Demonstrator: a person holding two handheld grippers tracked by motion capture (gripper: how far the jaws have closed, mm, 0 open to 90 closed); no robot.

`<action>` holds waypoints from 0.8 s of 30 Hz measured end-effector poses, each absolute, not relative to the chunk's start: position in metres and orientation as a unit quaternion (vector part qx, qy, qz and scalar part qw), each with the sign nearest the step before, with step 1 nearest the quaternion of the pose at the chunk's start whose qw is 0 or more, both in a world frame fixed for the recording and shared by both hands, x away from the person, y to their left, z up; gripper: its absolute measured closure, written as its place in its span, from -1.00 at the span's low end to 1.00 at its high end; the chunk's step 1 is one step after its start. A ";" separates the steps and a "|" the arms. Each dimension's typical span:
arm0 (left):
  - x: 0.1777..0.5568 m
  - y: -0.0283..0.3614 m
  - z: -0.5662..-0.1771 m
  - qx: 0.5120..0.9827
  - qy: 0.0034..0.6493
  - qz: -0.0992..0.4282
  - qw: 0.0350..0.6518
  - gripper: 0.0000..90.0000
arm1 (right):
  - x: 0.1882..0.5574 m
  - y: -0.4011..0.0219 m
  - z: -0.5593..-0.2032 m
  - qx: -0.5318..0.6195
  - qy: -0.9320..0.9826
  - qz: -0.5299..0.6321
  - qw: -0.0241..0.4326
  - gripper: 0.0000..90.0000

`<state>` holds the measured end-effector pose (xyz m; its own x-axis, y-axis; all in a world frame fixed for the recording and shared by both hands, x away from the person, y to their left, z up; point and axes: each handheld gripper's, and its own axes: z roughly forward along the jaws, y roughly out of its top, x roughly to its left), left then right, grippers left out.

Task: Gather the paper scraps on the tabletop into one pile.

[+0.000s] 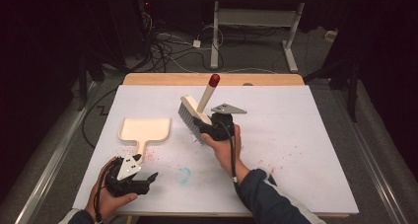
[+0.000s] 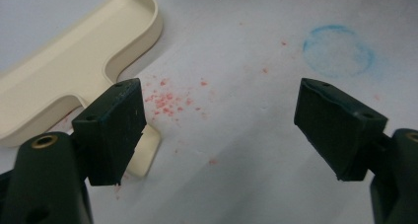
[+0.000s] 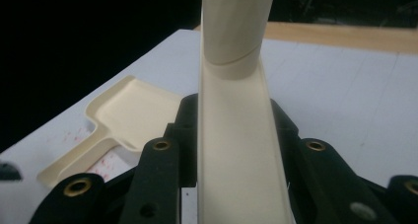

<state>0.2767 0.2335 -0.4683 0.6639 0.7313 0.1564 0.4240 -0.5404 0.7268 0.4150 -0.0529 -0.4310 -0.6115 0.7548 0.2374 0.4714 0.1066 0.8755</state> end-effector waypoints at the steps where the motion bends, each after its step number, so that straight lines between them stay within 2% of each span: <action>1: 0.276 0.234 -0.468 0.847 0.341 0.226 0.338 -0.58 | 0.417 -0.048 -0.435 0.432 0.726 0.520 0.130 0.51; 5: 0.277 0.234 -0.469 0.848 0.338 0.223 0.341 -0.58 | 0.422 -0.035 -0.445 0.461 0.710 0.516 0.128 0.51; 10: 0.277 0.233 -0.469 0.850 0.335 0.220 0.341 -0.58 | 0.437 -0.024 -0.462 0.504 0.690 0.496 0.154 0.51; 12: 0.276 0.233 -0.469 0.851 0.333 0.219 0.342 -0.58 | 0.441 -0.027 -0.465 0.518 0.685 0.485 0.166 0.51; 15: 0.277 0.233 -0.469 0.852 0.333 0.218 0.340 -0.58 | 0.442 -0.038 -0.467 0.538 0.678 0.475 0.160 0.50; 24: 0.277 0.229 -0.469 0.856 0.328 0.219 0.334 -0.58 | 0.417 -0.072 -0.464 0.546 0.676 0.464 0.175 0.50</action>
<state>0.2767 0.2288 -0.4692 0.6892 0.7077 0.1554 0.4155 -0.5617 0.7154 0.4166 -0.0721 -0.4645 -0.3427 0.8999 0.2696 0.5751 -0.0260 0.8177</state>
